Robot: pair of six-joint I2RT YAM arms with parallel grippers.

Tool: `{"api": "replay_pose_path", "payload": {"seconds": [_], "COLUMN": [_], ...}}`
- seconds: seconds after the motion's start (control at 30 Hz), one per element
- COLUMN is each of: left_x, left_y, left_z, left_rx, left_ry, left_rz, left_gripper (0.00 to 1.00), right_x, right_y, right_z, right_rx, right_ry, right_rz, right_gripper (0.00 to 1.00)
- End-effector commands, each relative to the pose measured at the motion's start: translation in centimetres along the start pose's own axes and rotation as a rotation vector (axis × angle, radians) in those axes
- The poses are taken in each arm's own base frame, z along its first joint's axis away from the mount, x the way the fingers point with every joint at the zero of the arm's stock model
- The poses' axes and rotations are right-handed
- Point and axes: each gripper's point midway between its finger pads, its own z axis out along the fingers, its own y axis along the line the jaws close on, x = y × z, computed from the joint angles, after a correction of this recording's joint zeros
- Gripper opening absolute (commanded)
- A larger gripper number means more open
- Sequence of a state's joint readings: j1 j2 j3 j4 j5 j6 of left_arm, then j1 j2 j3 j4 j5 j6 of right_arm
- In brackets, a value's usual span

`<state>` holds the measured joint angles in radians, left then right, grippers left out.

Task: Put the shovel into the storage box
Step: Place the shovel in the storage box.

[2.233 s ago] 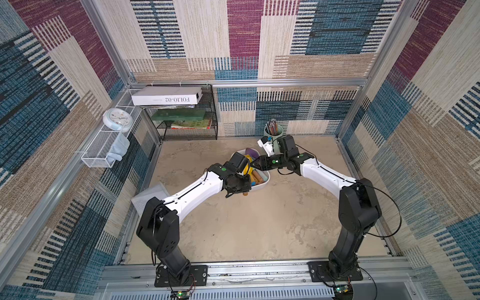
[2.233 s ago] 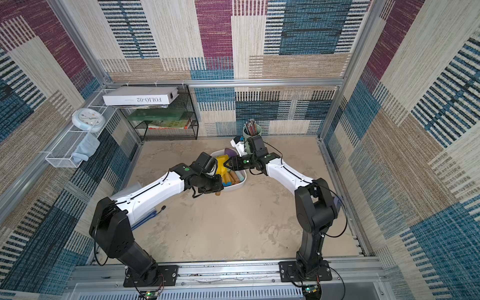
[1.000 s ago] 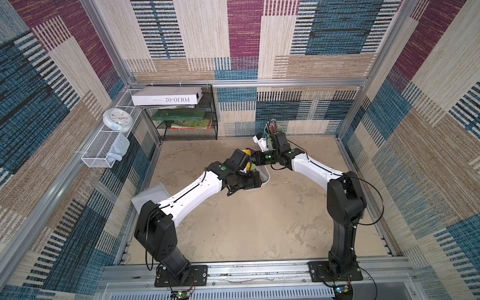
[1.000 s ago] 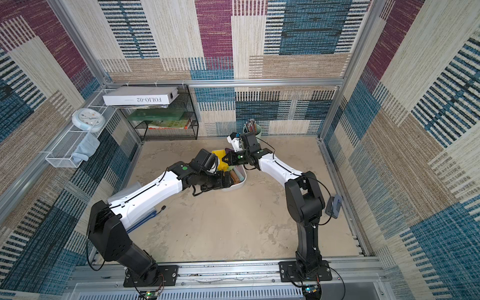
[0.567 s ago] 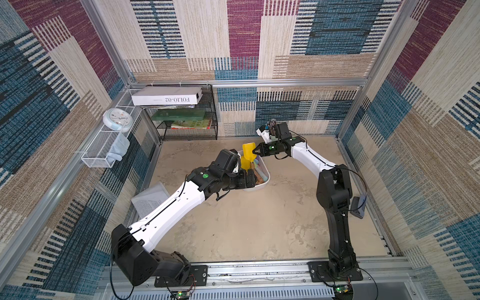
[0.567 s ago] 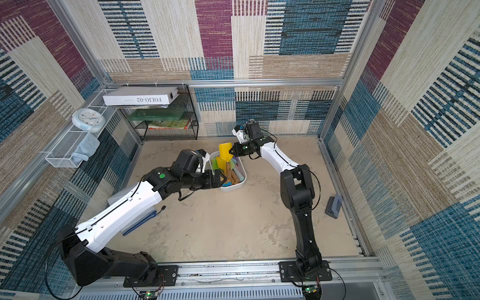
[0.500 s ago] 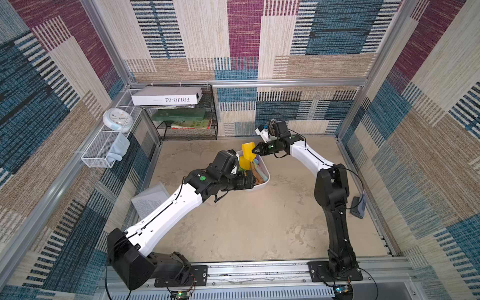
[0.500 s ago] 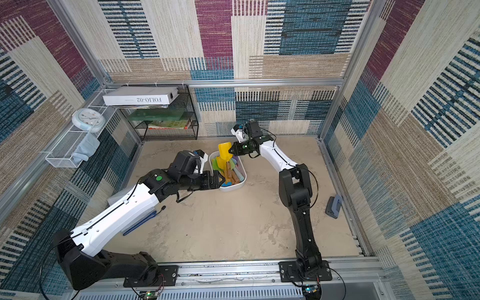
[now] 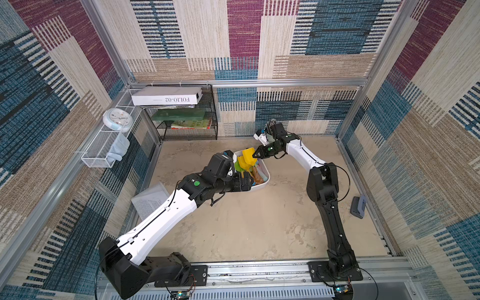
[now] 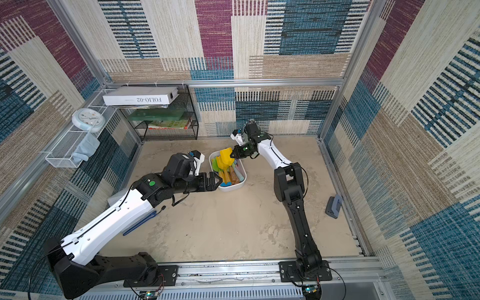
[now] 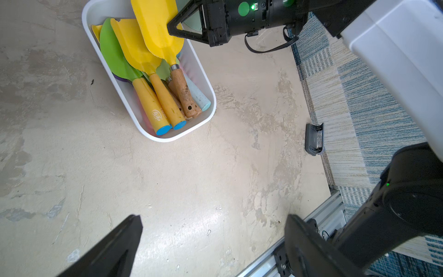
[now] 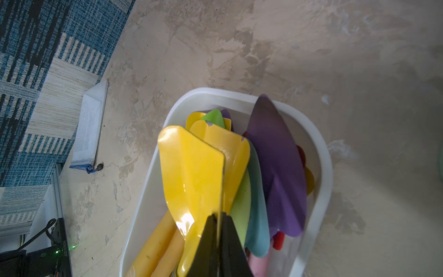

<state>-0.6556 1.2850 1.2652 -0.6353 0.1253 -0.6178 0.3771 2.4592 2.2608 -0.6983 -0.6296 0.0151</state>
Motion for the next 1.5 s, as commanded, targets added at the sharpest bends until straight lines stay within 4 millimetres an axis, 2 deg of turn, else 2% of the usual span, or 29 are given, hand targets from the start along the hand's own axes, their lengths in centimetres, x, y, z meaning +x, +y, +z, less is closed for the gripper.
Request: {"api": "replay_pose_path", "payload": {"seconds": [0.0,0.27,0.53,0.83,1.1,1.2,1.3,1.37,1.47], "left_x": [-0.5,-0.4,-0.3,-0.3,-0.6,-1.1,-2.2,-3.1,-4.6], "left_y": [-0.2,0.0,0.0,0.0,0.9,2.5,4.9,7.0,11.5], "left_z": [-0.1,0.0,0.0,-0.1,0.0,-0.2,-1.0,-1.7,-3.6], "left_rx": [0.007,0.000,0.001,0.003,-0.034,-0.079,-0.131,-0.165,-0.238], "left_ry": [-0.028,-0.024,-0.020,-0.024,-0.044,-0.069,-0.109,-0.149,-0.247], "left_rz": [0.019,0.019,0.025,0.032,0.046,0.049,0.040,0.013,-0.068], "left_gripper": [0.97,0.97,0.97,0.97,0.99,0.99,0.99,0.99,0.99], "right_x": [0.1,0.9,1.4,1.1,0.7,0.3,0.3,0.5,1.2], "right_y": [0.1,-0.7,-1.0,-0.6,0.5,1.4,2.1,2.6,3.2], "right_z": [0.3,1.6,1.9,1.1,-1.0,-2.5,-4.2,-5.4,-7.4], "right_rx": [-0.020,-0.028,-0.028,-0.010,0.015,0.033,0.064,0.088,0.141], "right_ry": [0.003,0.017,0.022,0.014,-0.002,-0.019,-0.033,-0.045,-0.068], "right_rz": [0.000,0.033,0.054,0.046,0.025,0.008,-0.010,-0.019,-0.029], "right_gripper": [0.00,0.00,0.20,0.28,0.30,0.31,0.31,0.32,0.32]}}
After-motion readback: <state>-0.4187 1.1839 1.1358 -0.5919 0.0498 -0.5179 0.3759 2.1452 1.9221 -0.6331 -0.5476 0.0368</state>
